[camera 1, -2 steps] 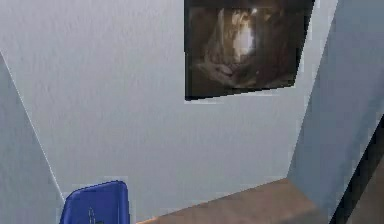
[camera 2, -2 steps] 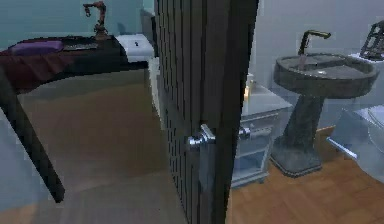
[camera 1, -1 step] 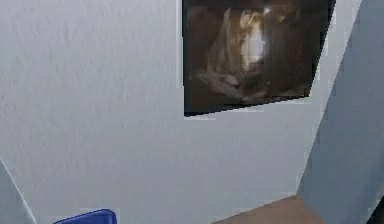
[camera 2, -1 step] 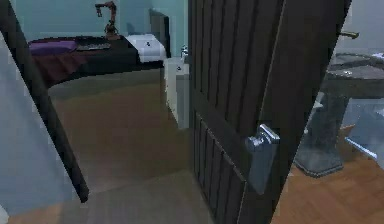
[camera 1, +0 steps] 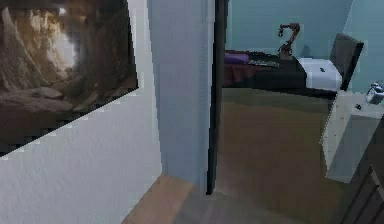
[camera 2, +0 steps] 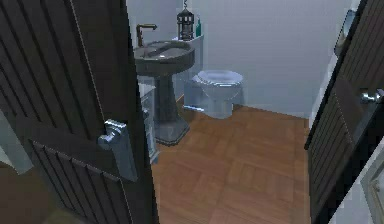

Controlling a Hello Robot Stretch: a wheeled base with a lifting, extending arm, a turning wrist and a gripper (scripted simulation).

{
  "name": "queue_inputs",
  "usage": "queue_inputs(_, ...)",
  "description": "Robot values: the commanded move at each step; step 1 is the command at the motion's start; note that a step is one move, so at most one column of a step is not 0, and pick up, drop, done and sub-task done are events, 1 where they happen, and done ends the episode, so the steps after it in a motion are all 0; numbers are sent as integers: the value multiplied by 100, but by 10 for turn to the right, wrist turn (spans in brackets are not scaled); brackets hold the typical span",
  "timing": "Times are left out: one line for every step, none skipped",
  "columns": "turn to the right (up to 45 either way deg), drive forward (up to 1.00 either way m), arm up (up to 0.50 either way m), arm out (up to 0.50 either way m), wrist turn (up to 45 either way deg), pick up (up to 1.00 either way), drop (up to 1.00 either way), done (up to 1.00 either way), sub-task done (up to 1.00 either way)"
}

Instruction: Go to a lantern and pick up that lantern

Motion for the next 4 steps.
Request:
queue_inputs(60,0,0,0,0,0,0,0,0)
queue_inputs(0,10,0,0,0,0,0,0,0)
queue_inputs(450,0,0,0,0,0,0,0,0)
queue_inputs(450,0,0,0,0,0,0,0,0)
